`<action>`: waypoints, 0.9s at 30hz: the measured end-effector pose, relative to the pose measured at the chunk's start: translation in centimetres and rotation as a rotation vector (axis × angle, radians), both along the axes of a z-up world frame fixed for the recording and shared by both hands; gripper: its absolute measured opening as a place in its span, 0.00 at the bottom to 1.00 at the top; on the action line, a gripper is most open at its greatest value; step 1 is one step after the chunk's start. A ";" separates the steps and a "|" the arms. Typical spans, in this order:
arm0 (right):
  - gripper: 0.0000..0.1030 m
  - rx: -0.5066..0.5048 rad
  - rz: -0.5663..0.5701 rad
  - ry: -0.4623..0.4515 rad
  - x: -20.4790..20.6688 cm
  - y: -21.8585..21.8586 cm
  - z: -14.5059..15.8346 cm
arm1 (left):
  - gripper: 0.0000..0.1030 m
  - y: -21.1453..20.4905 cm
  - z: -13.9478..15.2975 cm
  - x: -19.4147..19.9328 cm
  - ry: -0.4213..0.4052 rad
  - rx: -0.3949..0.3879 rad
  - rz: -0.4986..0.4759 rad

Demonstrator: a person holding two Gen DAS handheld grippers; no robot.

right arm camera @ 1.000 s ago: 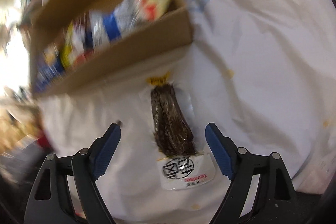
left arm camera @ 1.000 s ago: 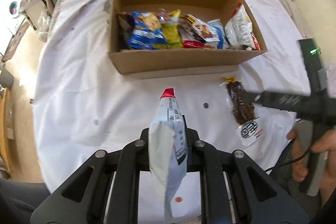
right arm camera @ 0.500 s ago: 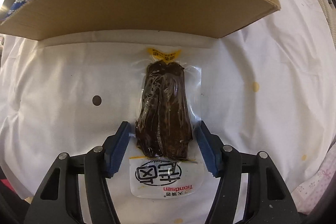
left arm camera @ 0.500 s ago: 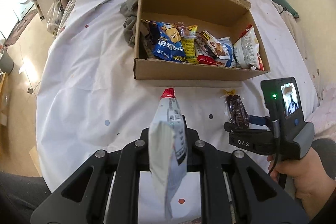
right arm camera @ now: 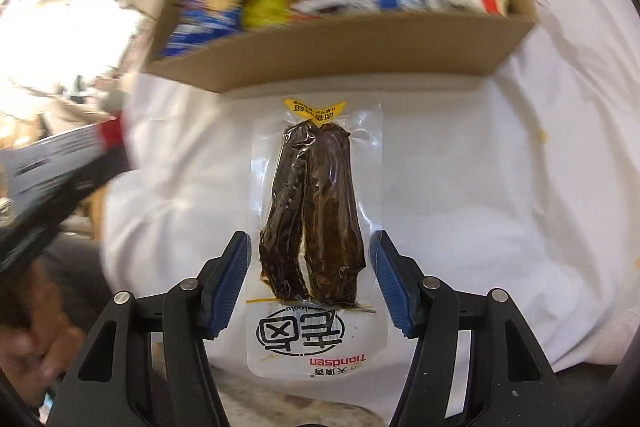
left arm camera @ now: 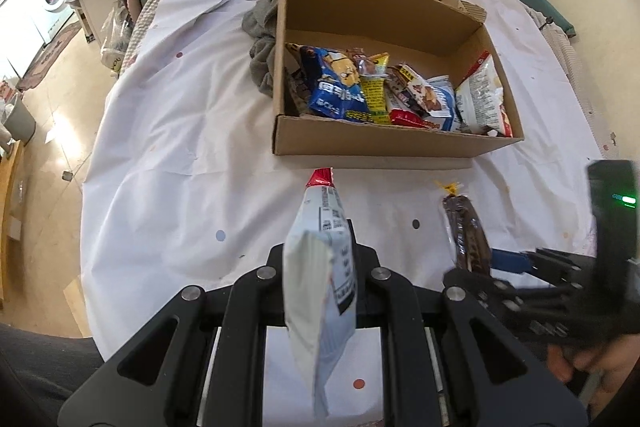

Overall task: Organize snacks
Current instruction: 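Lower the white-red packet and jerky packet into the box, open both grippers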

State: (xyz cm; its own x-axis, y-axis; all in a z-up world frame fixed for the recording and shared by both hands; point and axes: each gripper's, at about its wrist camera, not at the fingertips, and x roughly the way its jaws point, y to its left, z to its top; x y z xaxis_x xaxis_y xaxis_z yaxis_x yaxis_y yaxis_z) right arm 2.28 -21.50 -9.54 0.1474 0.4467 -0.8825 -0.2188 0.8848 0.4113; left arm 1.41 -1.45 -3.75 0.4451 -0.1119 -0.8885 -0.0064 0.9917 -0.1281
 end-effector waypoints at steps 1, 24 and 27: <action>0.62 0.029 0.011 -0.018 -0.2 0.1 0.8 | 0.11 0.0 0.1 0.0 -0.005 0.007 0.002; 0.62 0.272 -0.146 -0.416 6.9 -4.8 10.1 | 0.11 -0.4 7.4 7.9 -0.215 0.102 -0.059; 0.62 0.255 -0.167 -0.419 8.4 -5.3 9.7 | 0.11 -0.8 7.5 9.7 -0.243 0.099 -0.071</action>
State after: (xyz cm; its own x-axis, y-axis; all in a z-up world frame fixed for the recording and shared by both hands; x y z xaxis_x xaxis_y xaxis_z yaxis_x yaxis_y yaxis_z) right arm 10.72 -26.85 0.19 0.5527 0.5797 -0.5988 -0.2750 0.8051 0.5256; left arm 11.12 -2.25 3.73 0.6409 -0.0684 -0.7646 0.0823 0.9964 -0.0202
